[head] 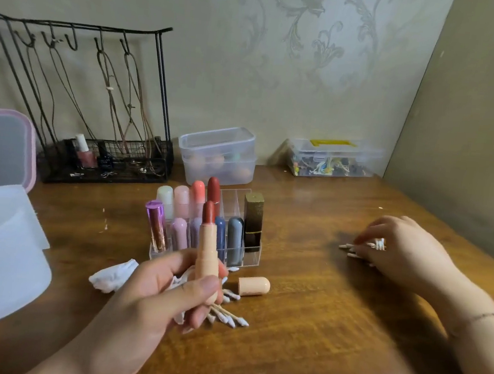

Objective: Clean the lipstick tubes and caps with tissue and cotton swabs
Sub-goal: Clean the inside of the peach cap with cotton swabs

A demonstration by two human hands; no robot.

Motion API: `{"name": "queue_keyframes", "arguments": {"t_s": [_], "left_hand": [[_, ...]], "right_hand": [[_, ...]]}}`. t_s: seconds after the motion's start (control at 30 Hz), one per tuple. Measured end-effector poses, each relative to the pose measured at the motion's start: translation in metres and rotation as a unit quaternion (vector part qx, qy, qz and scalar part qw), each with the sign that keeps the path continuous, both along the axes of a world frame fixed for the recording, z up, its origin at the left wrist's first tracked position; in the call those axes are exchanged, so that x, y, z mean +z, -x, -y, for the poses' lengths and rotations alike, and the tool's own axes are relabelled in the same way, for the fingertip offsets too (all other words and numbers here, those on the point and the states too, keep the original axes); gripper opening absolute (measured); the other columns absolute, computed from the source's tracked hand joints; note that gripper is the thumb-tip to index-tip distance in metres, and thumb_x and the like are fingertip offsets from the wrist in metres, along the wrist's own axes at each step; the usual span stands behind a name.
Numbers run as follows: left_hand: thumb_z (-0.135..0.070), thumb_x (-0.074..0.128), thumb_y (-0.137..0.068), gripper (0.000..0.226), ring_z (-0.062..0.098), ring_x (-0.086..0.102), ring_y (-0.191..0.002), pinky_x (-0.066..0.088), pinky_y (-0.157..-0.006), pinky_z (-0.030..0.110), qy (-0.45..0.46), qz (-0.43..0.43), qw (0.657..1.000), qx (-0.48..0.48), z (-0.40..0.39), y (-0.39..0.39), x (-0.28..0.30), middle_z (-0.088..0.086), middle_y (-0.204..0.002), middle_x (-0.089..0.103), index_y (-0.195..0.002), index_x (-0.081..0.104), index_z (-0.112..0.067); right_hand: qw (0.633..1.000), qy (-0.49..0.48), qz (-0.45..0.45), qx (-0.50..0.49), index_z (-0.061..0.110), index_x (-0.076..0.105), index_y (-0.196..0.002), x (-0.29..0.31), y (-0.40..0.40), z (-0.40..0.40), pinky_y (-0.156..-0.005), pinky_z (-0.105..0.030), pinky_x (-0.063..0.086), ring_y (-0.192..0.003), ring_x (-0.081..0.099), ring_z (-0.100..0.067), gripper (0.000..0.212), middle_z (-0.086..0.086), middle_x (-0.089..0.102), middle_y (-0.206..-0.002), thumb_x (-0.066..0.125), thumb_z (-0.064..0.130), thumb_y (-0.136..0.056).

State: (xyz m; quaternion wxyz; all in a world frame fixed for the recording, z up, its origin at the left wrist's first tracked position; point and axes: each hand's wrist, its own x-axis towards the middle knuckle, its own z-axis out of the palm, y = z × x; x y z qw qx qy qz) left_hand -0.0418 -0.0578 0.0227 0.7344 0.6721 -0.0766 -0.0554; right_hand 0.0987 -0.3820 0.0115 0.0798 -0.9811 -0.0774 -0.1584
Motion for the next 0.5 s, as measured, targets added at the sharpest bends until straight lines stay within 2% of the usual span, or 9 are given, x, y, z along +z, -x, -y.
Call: {"name": "queue_keyframes", "arguments": {"t_s": [0.17,0.3,0.4,0.5], "left_hand": [[-0.045,0.075,-0.058,0.041,0.018,0.047,-0.062,0.039,-0.052,0.024,-0.026,-0.002,1.000,0.005,-0.002,0.000,-0.001,0.011,-0.074,0.056,-0.091,0.073,-0.021],[-0.044,0.074,-0.061,0.041,0.018,0.046,-0.064,0.040,-0.057,0.025,-0.034,0.002,0.999,-0.009,-0.002,0.001,-0.001,0.009,-0.071,0.054,-0.094,0.073,-0.021],[-0.044,0.074,-0.061,0.040,0.017,0.046,-0.064,0.041,-0.056,0.022,-0.035,-0.001,0.999,-0.011,-0.002,0.002,-0.001,0.008,-0.071,0.054,-0.094,0.073,-0.021],[-0.043,0.074,-0.063,0.037,0.018,0.045,-0.064,0.040,-0.055,0.021,-0.034,-0.001,0.999,-0.015,-0.002,0.002,0.001,0.011,-0.073,0.053,-0.093,0.073,-0.022]], "right_hand": [[1.000,0.009,-0.023,-0.016,0.040,0.073,-0.096,-0.002,-0.003,-0.011,-0.082,-0.035,0.050,-0.106,0.051,-0.017,0.011,0.013,0.066,-0.102,0.064,0.043,-0.090],[0.999,0.038,-0.011,-0.016,0.039,0.070,-0.095,0.001,0.000,-0.016,-0.081,-0.034,0.044,-0.104,0.048,-0.018,0.008,0.013,0.065,-0.098,0.064,0.041,-0.091],[0.999,-0.038,-0.004,0.000,0.035,0.065,-0.096,-0.001,-0.001,-0.015,-0.083,-0.037,0.045,-0.092,0.045,-0.019,0.007,0.016,0.056,-0.083,0.059,0.031,-0.096],[0.990,-0.125,0.047,0.049,0.035,0.056,-0.090,-0.002,-0.001,-0.017,-0.070,-0.034,0.042,-0.082,0.052,-0.019,0.014,0.014,0.061,-0.078,0.055,0.022,-0.097]]}}
